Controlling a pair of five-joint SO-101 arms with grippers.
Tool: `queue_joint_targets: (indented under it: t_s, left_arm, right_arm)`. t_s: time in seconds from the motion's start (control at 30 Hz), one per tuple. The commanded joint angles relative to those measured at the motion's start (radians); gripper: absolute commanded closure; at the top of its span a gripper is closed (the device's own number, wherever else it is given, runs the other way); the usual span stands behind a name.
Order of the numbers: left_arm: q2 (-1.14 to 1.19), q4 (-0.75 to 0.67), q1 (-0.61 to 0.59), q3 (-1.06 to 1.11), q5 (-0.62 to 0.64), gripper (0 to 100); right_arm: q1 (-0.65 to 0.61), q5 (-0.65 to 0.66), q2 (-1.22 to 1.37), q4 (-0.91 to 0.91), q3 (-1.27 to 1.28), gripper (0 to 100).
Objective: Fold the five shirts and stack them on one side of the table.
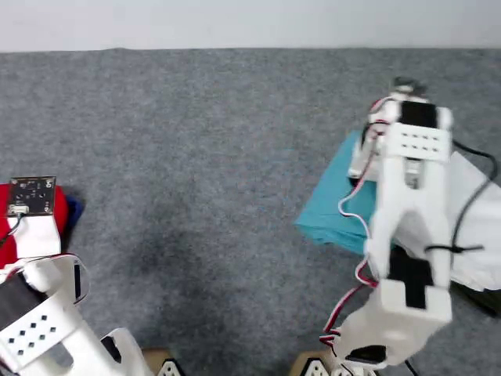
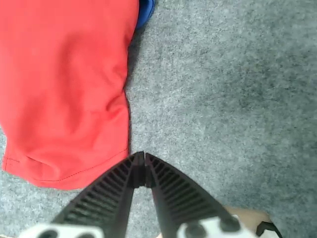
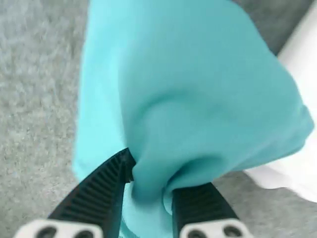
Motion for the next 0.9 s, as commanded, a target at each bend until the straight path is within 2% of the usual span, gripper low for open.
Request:
queue_joint_targets:
  t_s: [0.0,0.23,0.5,0.87]
  left_arm:
    - [-0.014,-0.014,0.005,-0.004,0.002,100]
    - [-0.014,-0.014,0.003,-0.004,0.002,100]
    - [-0.012,-0.014,0.008,-0.004,0.002,100]
    - [-0.009,-0.014,0.008,-0.002,0.002,100]
  right_arm:
    - [0.065,0.077,-0.140,0.004,-0.020,98.8]
    - [0.150,0.184,-0.266,-0.019,-0.020,98.8]
    - [0.280,0.288,-0.278,-0.096,-0.015,98.8]
    - [0.455,0.379,-0.102,-0.197,-0.014,98.8]
